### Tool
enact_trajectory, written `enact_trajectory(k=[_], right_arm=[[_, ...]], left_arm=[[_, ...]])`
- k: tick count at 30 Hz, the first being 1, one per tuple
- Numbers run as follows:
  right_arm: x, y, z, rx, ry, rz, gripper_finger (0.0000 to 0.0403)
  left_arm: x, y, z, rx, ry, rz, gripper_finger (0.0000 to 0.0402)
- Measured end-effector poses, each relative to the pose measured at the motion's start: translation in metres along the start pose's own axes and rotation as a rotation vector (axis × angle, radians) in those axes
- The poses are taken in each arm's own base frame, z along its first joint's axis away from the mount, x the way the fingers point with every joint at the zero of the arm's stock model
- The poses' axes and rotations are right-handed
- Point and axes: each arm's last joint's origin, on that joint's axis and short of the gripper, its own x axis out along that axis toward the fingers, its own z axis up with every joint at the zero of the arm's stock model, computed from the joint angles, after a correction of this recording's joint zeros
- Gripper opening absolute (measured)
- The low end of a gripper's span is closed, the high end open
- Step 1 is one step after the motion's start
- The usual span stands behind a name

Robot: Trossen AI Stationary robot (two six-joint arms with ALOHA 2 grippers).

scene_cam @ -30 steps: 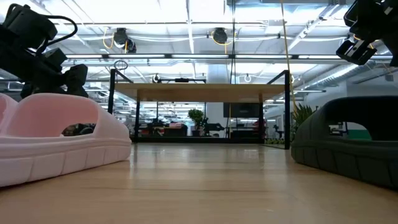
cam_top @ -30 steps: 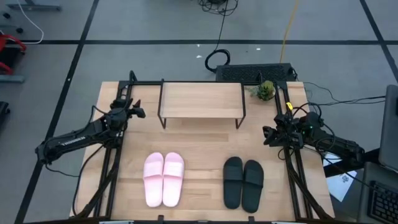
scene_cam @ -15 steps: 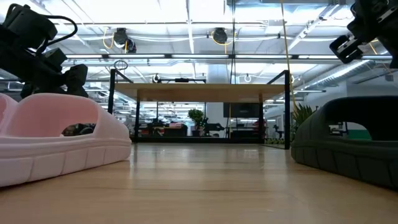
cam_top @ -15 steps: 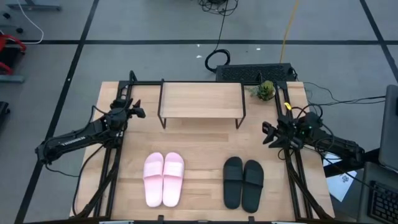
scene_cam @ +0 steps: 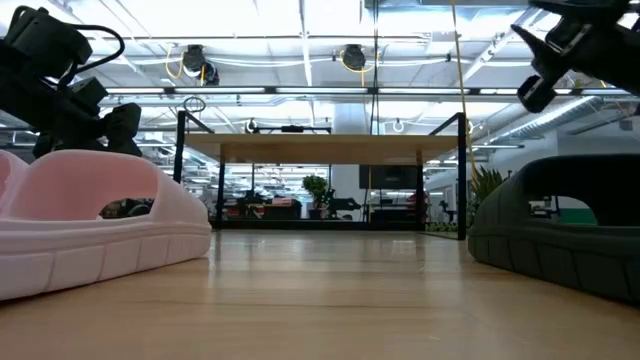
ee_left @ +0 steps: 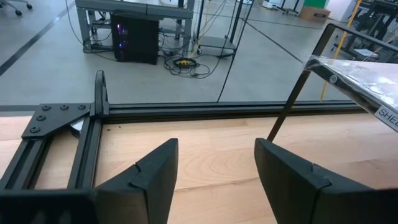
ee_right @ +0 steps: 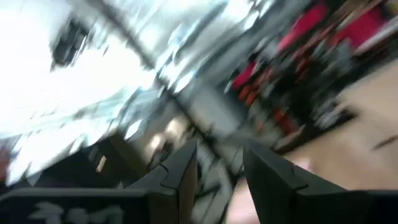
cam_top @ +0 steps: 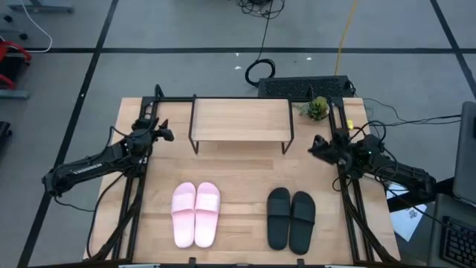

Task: Pick and place slides into the shelf
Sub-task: Put the left pink slide on the shelf

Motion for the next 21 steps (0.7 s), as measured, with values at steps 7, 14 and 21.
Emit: enact_trajectory(k=[7,14,21], right_arm=[[-0.004,0.015,0.02,-0.217,-0.378,-0.014,0.0121],[-0.008,0.026,0.028,-0.391,-0.496,0.036,0.0121],[-0.006,0.033,0.034,-0.427,-0.5,0.055,0.0121]], left_arm=[[-0.001,-0.007,0.013,-0.142,-0.096,-0.08,0.0214],[-0.012,-0.021,0.046,-0.244,-0.319,-0.418,0.0214],[-0.041,-0.022,0.083,-0.32,-0.692,-0.827,0.0214]])
